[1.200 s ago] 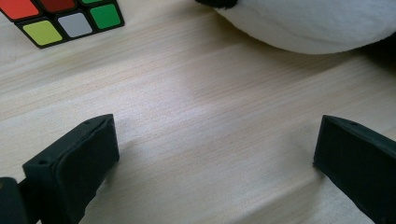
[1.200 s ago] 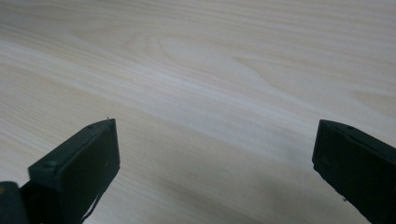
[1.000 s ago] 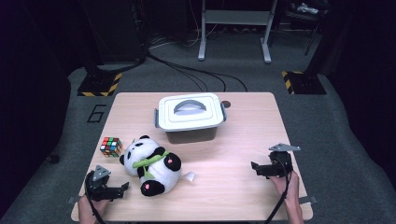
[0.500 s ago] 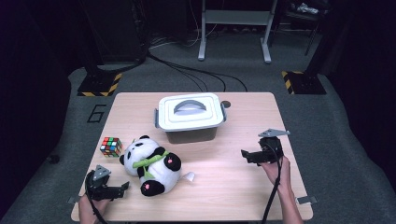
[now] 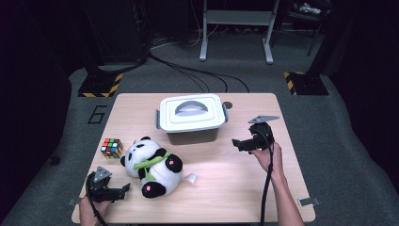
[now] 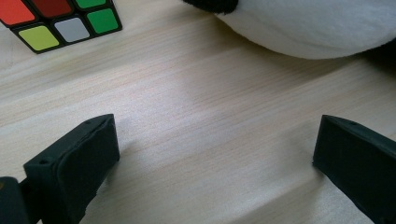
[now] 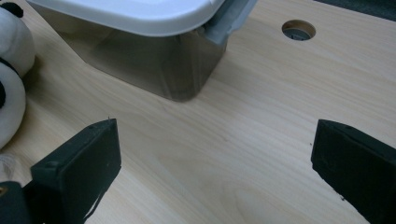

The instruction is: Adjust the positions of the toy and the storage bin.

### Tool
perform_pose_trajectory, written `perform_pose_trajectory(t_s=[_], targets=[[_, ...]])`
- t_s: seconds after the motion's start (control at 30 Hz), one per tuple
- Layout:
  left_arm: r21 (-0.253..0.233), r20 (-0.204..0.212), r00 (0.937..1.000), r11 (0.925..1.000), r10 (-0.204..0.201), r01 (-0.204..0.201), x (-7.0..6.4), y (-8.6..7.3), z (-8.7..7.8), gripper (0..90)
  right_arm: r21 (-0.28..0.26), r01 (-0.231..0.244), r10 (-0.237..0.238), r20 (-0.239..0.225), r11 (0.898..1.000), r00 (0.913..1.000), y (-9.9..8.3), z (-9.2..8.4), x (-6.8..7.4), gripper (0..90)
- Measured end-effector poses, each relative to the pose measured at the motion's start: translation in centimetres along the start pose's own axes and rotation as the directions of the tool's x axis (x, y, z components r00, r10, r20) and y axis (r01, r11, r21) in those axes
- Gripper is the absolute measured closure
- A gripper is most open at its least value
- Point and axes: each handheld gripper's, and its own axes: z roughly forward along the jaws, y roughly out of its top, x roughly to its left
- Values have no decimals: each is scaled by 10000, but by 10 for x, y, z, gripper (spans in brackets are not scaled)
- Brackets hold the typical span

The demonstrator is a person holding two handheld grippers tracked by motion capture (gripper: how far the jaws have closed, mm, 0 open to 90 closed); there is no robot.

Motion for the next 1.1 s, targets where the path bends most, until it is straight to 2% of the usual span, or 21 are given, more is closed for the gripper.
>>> perform_pose_trajectory(t_s=[0.43, 0.67, 0.9, 0.93, 1.0, 1.03, 1.1], targets=[[77, 31, 10000, 10000, 20, -20, 0, 0, -1, 1, -36, 264, -265, -98, 9996, 9996, 42, 18, 3, 17], [-7, -1, 10000, 10000, -1, 1, 0, 0, 0, 1, -156, 453, -454, -87, 9989, 9989, 55, 28, 3, 58], [-11, 14, 10000, 10000, 8, -8, 0, 0, 0, 1, -113, -75, 78, 273, 9999, 9996, 66, 39, -10, 113], [-10, 12, 10000, 10000, 14, -14, 0, 0, 0, 1, -189, 51, -46, 287, 9998, 9996, 67, 40, -13, 124], [-12, 15, 10000, 10000, 8, -8, 0, 0, 0, 1, -214, 4, 5, 428, 9998, 9991, 68, 41, -13, 140], [-19, 10, 10000, 10000, 8, -8, 0, 0, 0, 1, -128, -231, 237, 475, 9997, 9986, 68, 44, -15, 176], [-15, 11, 10000, 10000, 12, -12, 0, 0, 0, 1, -150, -99, 107, 546, 9998, 9985, 69, 47, -19, 233]])
